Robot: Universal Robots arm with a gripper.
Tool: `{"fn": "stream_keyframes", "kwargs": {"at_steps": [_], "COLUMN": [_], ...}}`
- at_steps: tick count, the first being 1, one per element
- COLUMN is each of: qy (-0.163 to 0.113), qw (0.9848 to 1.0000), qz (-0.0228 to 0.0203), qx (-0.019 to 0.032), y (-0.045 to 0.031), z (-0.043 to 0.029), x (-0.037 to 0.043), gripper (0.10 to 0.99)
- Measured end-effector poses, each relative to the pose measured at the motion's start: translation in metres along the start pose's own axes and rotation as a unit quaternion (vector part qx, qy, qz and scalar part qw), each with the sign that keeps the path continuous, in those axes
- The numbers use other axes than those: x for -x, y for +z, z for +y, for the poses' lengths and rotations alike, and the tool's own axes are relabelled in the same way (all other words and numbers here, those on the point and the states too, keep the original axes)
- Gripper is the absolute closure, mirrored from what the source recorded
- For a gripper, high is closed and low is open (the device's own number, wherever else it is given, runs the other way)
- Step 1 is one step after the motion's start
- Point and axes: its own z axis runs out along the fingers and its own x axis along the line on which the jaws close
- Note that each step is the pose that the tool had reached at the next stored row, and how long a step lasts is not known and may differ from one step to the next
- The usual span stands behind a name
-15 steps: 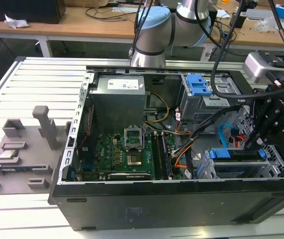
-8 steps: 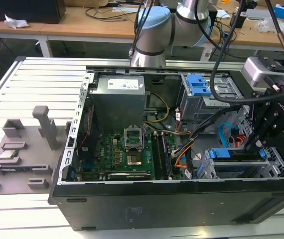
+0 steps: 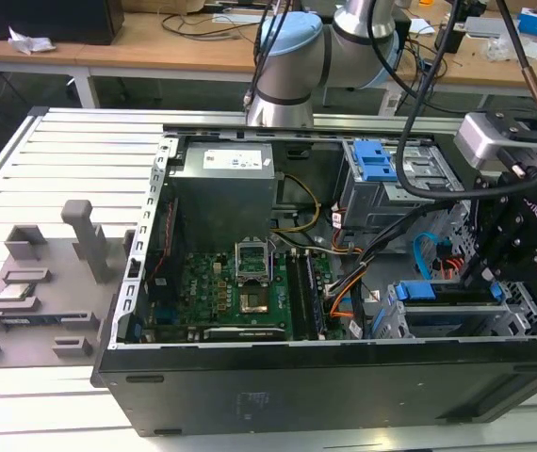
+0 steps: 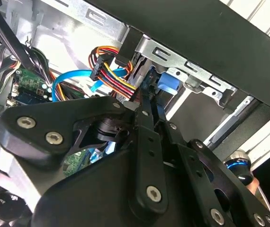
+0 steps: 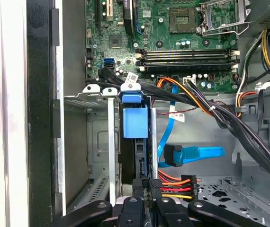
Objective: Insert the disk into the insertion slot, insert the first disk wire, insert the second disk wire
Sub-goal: 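Insert the first disk wire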
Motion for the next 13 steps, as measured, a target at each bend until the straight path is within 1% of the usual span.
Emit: {"fn": "stream_keyframes", "kwargs": {"at_steps": [1,2,3,4,5,7,8,9,11,13], "qy": [0.0,0.0,0.0,0.0,0.0,0.0,0.0,0.0,0.0,0.0], "qw": [1.0,1.0,1.0,1.0,1.0,1.0,1.0,1.0,1.0,1.0], "qz": [0.0004,0.0009,0.0009,0.0009,0.001,0.001,0.0009,0.0009,0.0009,0.0007], "qx": [0.0,0.0,-0.0001,-0.0001,-0.0001,-0.0001,-0.0001,-0.0001,-0.0001,0.0], "y": [0.0,-0.0011,-0.0043,-0.0141,-0.0205,-0.0288,-0.0338,-0.0395,-0.0506,-0.0516], "z": [0.0,0.0001,0.0002,0.0006,0.0009,0.0013,0.0015,0.0018,0.0022,0.0023], "x": [0.0,0.0,-0.0002,-0.0006,-0.0005,0.0004,0.0006,0.0006,0.0004,0.0003], "gripper": [0.91,0.847,0.847,0.847,0.847,0.847,0.925,0.98,0.98,0.98]}}
